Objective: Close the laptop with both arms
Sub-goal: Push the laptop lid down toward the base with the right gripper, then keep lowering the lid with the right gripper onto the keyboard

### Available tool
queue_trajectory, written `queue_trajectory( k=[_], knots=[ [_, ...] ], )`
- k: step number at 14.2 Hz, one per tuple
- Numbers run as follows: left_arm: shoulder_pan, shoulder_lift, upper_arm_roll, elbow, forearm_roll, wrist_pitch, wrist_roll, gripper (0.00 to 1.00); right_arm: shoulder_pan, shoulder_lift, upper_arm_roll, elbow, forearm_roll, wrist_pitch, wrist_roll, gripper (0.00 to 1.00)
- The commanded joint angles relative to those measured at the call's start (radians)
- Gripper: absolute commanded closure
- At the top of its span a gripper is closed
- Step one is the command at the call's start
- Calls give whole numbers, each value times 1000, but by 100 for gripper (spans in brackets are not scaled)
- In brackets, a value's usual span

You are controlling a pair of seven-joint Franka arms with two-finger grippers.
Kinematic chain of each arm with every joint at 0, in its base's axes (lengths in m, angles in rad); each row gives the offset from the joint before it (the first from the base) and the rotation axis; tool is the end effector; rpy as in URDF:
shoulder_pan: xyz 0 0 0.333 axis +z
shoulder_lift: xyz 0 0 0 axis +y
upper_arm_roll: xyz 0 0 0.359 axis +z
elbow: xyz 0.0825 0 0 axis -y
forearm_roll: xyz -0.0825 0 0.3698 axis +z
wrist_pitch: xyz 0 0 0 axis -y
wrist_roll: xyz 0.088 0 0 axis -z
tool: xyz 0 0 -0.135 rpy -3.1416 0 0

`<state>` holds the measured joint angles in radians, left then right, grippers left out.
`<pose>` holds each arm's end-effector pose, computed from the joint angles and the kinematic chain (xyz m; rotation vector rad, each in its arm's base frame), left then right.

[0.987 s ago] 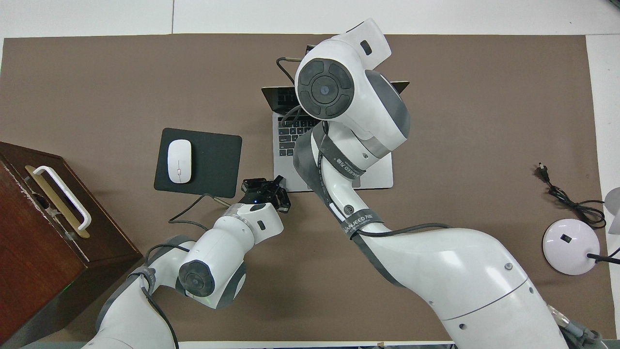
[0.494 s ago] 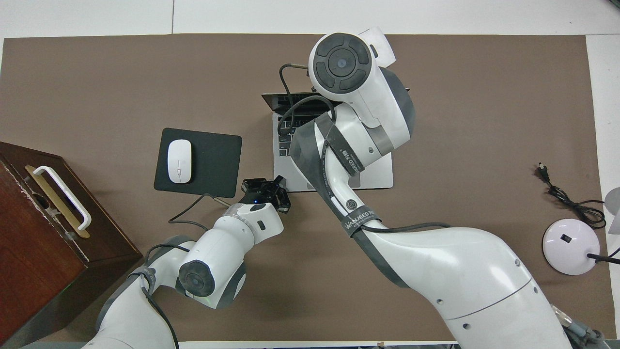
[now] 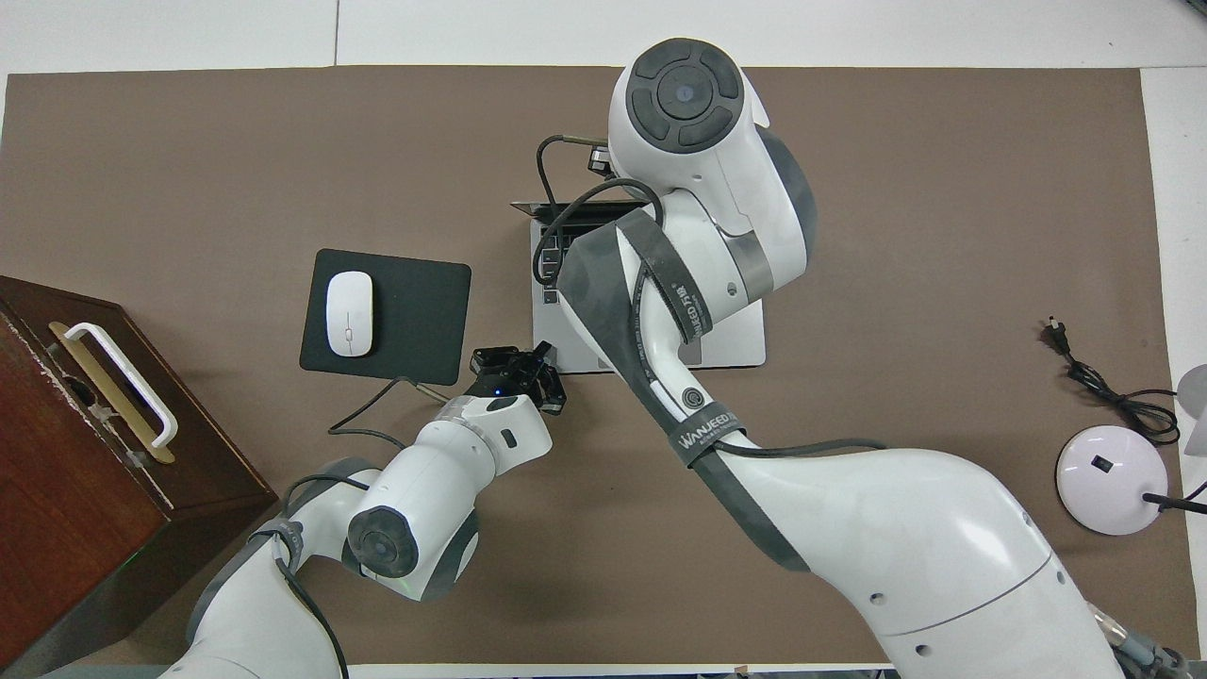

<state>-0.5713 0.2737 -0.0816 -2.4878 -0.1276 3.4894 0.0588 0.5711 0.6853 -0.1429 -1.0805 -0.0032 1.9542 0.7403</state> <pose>0.4433 -0.3172 0.3010 2.6326 -0.7624 0.9858 0.6950 0.3565 0.4553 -3.0636 0.4168 -0.3290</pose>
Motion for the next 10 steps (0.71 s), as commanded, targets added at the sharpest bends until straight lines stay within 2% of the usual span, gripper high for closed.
queue_trajectory(
  k=[1,10],
  knots=[
    [-35,51,10,15,-4,13,6,100,-7,-12,13,-9,35,-21,-19,100],
    [-50,67,11,20,-4,14,6,100,-2,-15,13,-82,48,21,-7,100]
  ],
)
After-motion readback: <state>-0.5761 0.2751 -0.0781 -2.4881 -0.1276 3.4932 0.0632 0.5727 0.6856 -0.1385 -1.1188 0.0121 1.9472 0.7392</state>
